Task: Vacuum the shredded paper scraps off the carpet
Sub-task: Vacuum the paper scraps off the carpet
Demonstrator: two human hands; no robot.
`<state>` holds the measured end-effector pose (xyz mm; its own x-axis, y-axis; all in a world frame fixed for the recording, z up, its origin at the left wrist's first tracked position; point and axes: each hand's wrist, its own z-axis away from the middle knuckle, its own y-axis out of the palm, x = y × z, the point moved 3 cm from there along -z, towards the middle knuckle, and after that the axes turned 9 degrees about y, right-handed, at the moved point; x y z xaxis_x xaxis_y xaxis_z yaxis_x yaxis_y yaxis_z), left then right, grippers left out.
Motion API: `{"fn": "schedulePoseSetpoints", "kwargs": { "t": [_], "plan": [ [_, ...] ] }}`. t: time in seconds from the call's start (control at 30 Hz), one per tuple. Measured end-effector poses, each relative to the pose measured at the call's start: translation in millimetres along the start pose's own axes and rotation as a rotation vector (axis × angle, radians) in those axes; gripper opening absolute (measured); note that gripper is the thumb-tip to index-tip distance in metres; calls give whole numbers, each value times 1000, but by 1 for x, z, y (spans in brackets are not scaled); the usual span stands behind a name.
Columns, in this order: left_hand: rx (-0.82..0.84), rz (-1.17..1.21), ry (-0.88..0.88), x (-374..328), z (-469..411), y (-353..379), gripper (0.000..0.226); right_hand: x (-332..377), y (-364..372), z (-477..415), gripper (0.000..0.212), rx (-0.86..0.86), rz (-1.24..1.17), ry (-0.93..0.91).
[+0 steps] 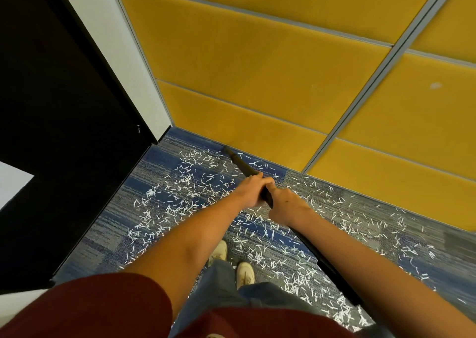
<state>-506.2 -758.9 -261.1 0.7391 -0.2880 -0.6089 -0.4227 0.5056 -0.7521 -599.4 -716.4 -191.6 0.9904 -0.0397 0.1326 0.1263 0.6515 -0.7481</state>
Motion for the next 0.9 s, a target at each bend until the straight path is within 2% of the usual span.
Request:
{"fn": "schedulePoseSetpoints", "kwargs": {
  "t": [0.17, 0.33, 0.9],
  "plan": [
    [26, -87, 51, -11, 2, 12, 43, -11, 7, 14, 61, -18, 37, 5],
    [25, -25, 101, -13, 10, 19, 46, -11, 18, 23, 60, 7, 28, -8],
    [-63, 17, -38, 29, 40, -9, 36, 43, 12, 6, 60, 17, 94, -85]
  ]
}}
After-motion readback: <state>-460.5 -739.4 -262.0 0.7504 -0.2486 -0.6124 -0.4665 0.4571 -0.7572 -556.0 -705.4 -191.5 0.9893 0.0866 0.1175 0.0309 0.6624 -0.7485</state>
